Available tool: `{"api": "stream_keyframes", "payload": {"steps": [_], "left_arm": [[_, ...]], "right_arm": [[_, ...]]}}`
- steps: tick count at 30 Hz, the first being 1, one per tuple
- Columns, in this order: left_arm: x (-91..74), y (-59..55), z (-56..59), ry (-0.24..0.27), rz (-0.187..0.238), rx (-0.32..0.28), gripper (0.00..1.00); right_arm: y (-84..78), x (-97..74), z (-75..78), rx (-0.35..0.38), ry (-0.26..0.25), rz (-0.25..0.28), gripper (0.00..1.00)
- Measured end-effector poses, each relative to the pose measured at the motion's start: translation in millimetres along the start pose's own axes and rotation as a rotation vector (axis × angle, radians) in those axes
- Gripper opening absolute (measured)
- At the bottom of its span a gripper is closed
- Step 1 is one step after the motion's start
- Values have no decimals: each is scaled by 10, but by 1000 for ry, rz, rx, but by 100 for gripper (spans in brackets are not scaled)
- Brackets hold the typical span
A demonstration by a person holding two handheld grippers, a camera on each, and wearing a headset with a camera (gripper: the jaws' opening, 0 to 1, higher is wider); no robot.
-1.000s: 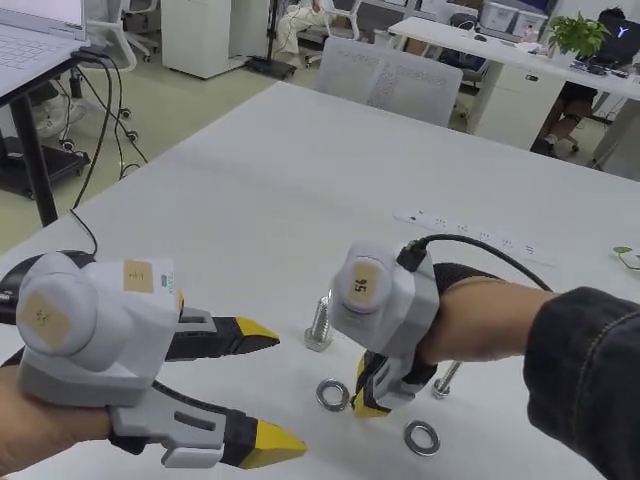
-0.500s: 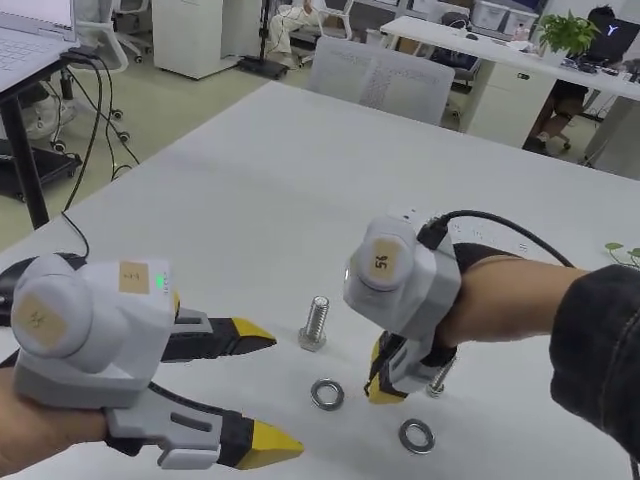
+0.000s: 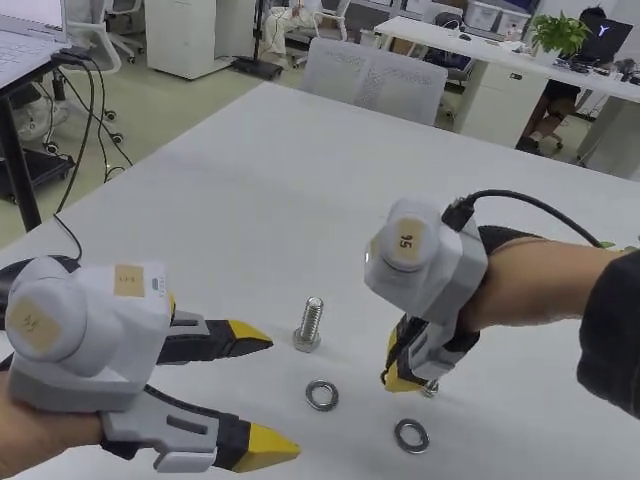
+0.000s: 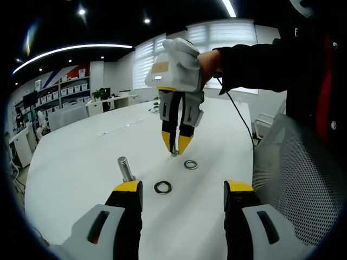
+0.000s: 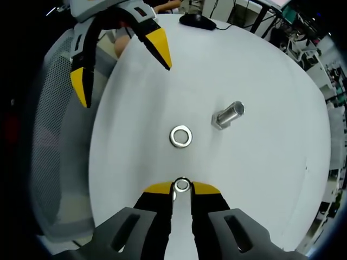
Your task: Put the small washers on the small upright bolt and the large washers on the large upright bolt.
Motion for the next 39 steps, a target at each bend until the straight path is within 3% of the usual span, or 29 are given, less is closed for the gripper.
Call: {"api": "stream_keyframes", "payload": {"steps": [19,39], "left_arm": [[3,0,-2,1,-1,2,60],[-4,-7,5,6,-7,0,60]], "right_arm": [[-164,-331,103,31,-49,9,13],[-384,-431,202,79,-79,-4,13]]}}
Point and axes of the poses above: the centre of the closed fingertips' face, and the gripper's own axes: x roughly forward along the fingers, z roughly to its right, y roughly out of its top, the point moved 10 cm from there along -x, roughly backward along the fingers, and after that the axes turned 3 degrees about x, right-handed, at the moved point
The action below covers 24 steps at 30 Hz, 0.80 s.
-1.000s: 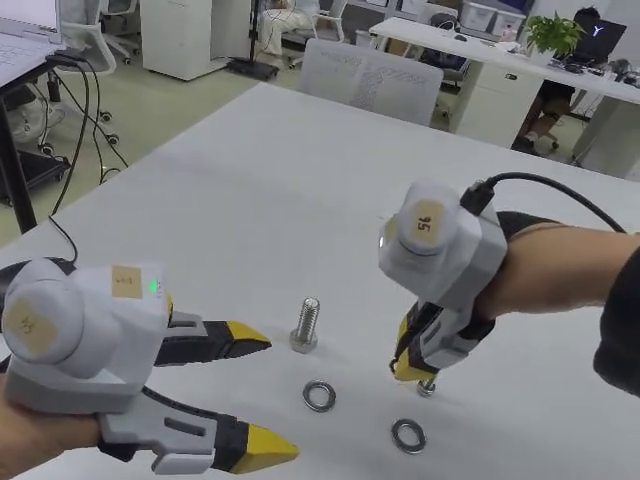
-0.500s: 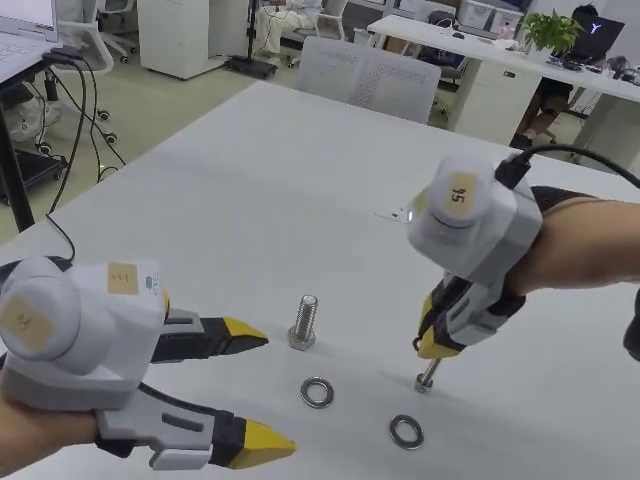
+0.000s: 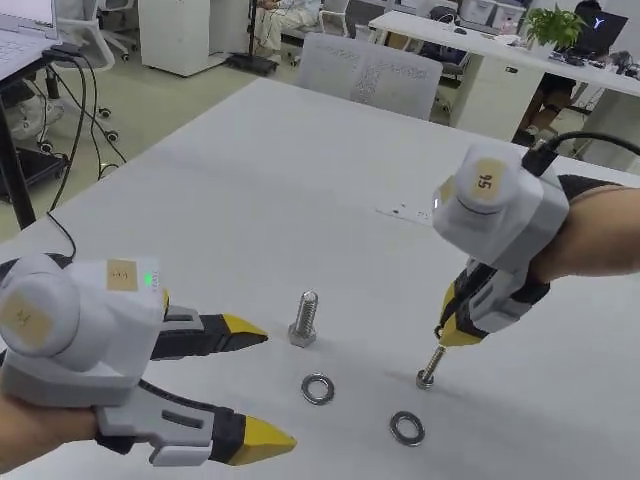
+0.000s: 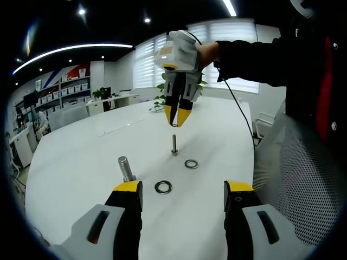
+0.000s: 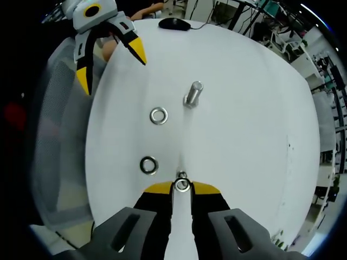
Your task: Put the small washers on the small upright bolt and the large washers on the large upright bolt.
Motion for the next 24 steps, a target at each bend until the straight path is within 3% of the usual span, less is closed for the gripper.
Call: {"api": "stream_keyframes", "payload": {"steps": [24], "left_arm": [[19,-24,-20,1,-7,-10,60]], "right_arm": [[-107,219,84,16,30,-23,13]]}}
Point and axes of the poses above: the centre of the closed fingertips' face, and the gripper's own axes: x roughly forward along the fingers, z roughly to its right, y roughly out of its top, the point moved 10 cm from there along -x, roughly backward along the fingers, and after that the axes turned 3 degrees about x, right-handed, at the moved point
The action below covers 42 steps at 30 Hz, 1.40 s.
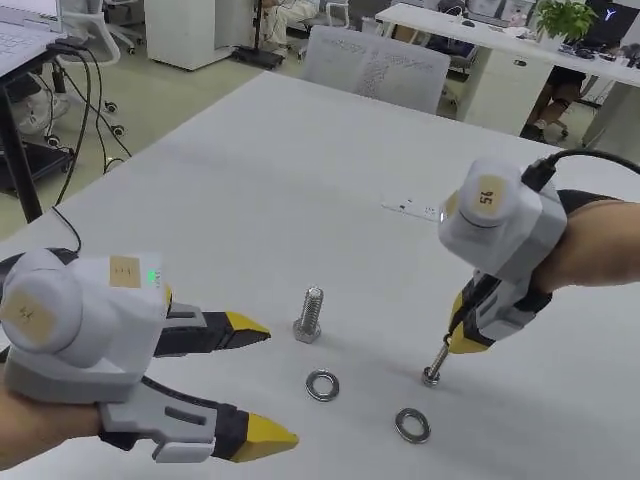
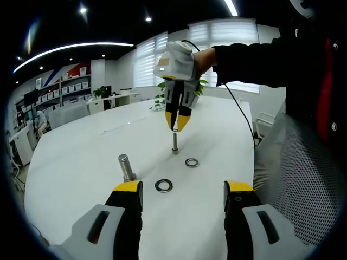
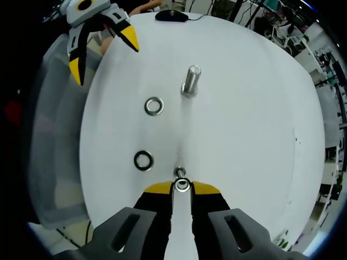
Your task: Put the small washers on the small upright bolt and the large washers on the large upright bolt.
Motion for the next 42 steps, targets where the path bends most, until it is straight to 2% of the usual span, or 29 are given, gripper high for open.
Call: {"api": "stream_keyframes", "payload": {"steps": [26,42], "left_arm": [[7,-21,2,-3,-8,-8,59],[5,-23,2,1,-11,-11,59]], "right_arm": [[-4,137,3,4,23,-6,13],[-43,338,54,13,40,-14,13]]}}
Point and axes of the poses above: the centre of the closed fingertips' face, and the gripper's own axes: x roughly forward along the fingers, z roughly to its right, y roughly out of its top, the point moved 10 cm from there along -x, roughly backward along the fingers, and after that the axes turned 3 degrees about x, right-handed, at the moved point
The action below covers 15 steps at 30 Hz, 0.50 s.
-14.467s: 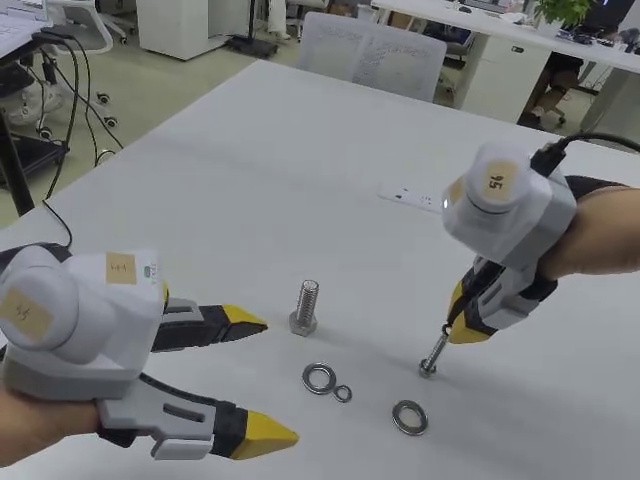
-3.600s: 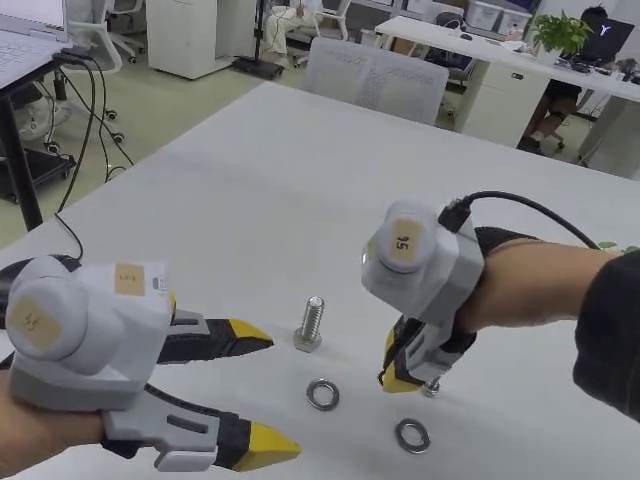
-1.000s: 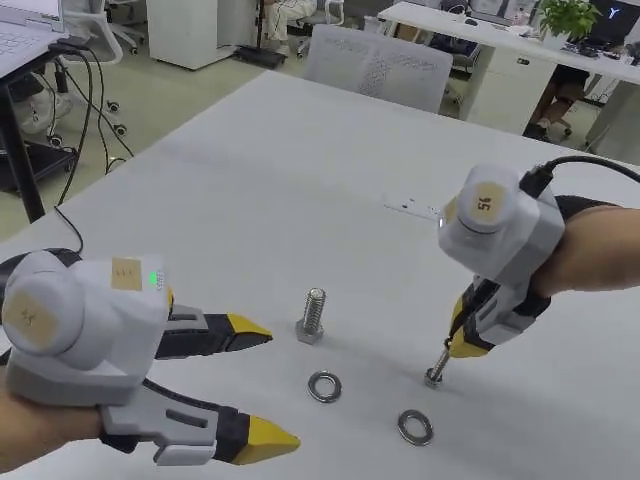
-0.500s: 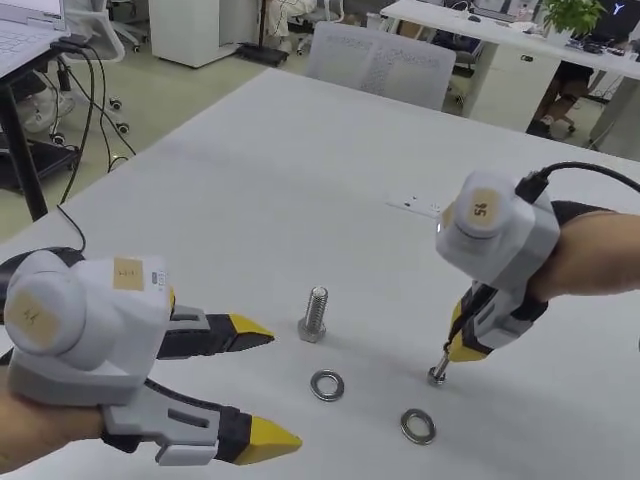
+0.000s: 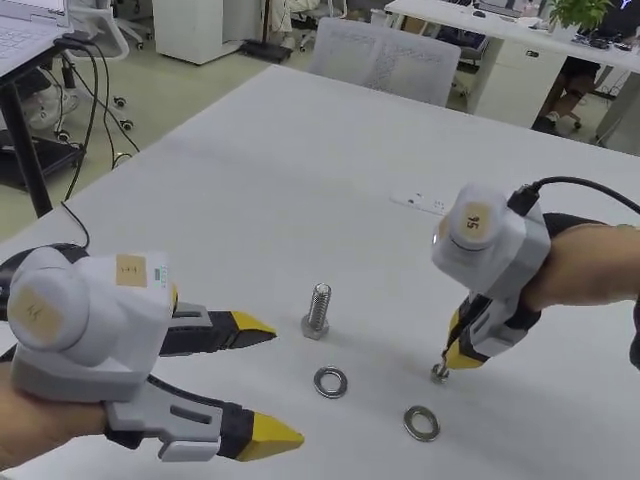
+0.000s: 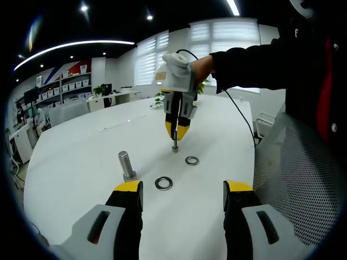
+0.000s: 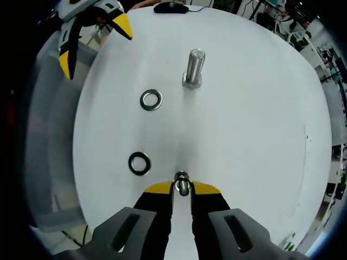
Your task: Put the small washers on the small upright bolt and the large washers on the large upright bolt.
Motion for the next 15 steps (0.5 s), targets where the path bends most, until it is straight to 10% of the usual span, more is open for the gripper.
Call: {"api": "stream_keyframes", "payload": {"steps": [15], "left_arm": [[11,-14,-3,-1,-3,-3,59]], "right_arm": [[0,131,19,-2,4,-7,13]]}}
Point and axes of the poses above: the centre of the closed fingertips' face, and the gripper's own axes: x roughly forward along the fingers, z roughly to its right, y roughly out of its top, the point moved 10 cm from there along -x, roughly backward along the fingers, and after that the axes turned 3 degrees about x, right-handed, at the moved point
